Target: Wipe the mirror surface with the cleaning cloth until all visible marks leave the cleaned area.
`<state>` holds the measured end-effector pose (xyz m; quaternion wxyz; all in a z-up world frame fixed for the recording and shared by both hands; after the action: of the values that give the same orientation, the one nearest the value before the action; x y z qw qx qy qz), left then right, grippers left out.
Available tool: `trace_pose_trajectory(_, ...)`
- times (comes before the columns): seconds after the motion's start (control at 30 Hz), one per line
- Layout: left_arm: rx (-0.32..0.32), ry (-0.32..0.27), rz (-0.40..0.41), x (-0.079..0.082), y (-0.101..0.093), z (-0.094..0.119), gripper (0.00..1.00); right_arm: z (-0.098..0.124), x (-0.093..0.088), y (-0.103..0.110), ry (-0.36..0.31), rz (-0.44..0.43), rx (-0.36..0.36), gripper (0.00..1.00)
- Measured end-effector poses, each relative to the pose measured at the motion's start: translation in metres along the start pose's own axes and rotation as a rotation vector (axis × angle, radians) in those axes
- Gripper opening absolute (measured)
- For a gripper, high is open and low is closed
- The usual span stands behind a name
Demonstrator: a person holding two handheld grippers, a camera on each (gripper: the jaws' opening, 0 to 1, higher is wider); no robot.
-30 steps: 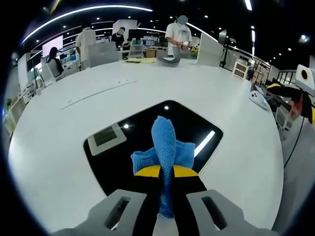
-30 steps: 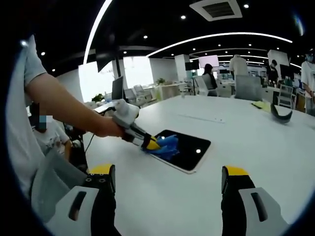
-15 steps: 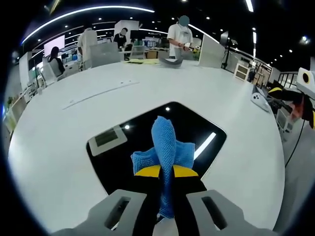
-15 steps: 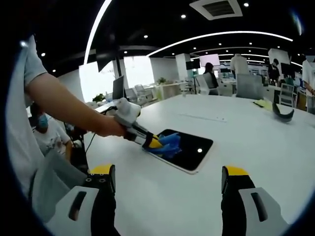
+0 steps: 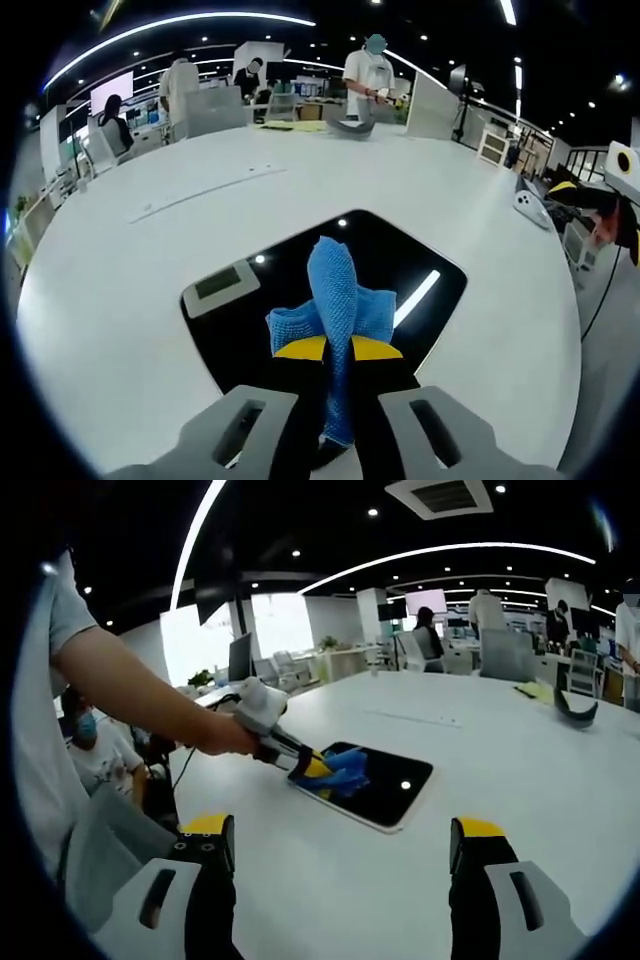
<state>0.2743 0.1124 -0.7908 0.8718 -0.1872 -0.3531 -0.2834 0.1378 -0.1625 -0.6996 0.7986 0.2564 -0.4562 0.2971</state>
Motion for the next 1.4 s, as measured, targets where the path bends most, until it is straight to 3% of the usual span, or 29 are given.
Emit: trace_pose_trajectory(1.4,0.014,-0.020,0.021,0.019,0.031,-0.016,0.05,-0.007,-0.003,-0.009,0.022,-0.020,-0.010,0.87)
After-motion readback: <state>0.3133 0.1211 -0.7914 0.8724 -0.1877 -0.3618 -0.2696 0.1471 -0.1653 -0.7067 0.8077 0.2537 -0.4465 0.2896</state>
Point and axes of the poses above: the point that each gripper's makers call its tool centre point, and the gripper's own axes: z roughly backward along the fingers, y roughly to its left, x roughly out of its top, the point moved 8 cm from there along z, roughly backward along the fingers, and after that the axes turned 4 degrees about y, right-handed, at the moved point
